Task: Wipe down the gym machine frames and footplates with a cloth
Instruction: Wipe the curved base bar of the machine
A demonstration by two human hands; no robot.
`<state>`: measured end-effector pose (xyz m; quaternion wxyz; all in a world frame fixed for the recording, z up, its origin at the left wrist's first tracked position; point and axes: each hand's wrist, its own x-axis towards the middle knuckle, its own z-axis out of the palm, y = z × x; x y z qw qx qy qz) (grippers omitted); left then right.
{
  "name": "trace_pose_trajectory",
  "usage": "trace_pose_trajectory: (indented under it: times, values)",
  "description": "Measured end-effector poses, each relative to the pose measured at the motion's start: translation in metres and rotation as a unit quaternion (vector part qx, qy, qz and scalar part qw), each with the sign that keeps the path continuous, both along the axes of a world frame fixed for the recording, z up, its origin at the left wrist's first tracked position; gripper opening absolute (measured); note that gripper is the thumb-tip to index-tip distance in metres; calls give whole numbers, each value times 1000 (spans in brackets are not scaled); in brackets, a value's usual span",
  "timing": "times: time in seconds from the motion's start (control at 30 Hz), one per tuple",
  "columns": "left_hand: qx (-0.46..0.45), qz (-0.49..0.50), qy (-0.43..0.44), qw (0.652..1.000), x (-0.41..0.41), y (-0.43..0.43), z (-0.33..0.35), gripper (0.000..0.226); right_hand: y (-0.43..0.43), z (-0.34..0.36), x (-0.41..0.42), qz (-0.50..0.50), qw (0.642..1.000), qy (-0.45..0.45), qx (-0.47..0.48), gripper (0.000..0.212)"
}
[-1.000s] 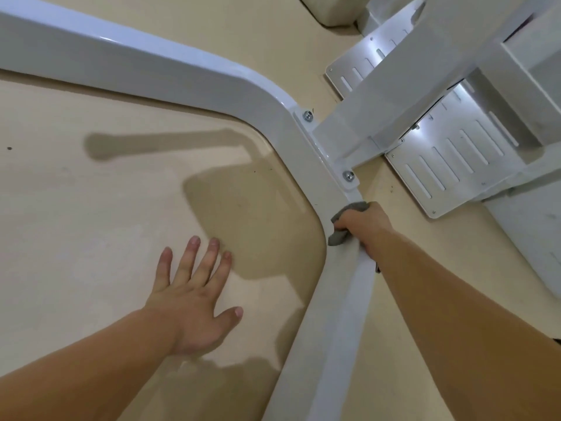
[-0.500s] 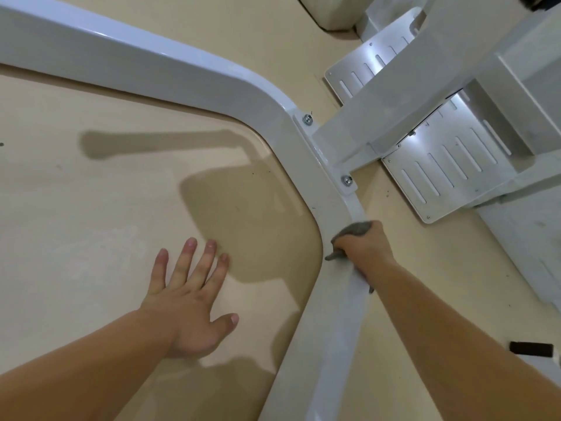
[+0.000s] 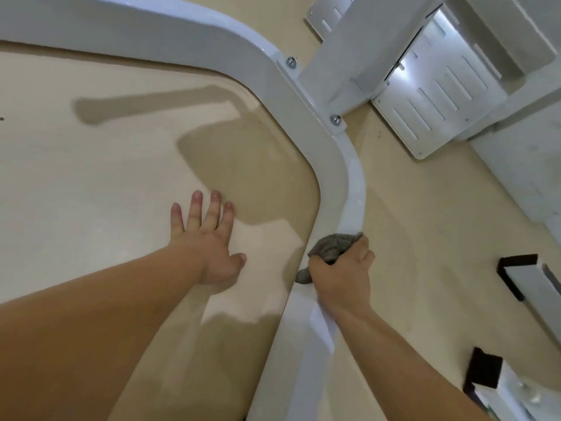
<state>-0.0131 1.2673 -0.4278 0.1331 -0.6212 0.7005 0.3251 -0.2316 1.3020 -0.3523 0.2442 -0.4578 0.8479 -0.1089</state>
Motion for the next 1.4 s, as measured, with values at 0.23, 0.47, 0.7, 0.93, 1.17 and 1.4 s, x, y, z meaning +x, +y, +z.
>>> trace_pose_trajectory:
  times: [0.23, 0.47, 0.7, 0.93, 1.17, 1.4]
  values:
    - [-56, -63, 117, 990, -10, 64, 3, 77, 139, -4, 38, 80, 996, 28, 4, 108]
    - [-89, -85, 214, 969, -41, 58, 27, 66, 219, -11, 51, 338, 920, 195, -36, 82]
    - [-110, -98, 53, 988, 13, 30, 30, 75, 37, 37, 9, 450, 841, 254, 161, 113]
    - [-12, -78, -45, 996, 58, 33, 6, 88, -72, 36, -16, 538, 747, 355, 163, 67]
    - [19, -65, -29, 997, 53, 34, -4, 98, -158, 13, -16, 523, 664, 493, 207, 97]
    - [25, -71, -25, 997, 55, 30, -5, 99, -126, -2, -2, 514, 666, 461, 284, 139]
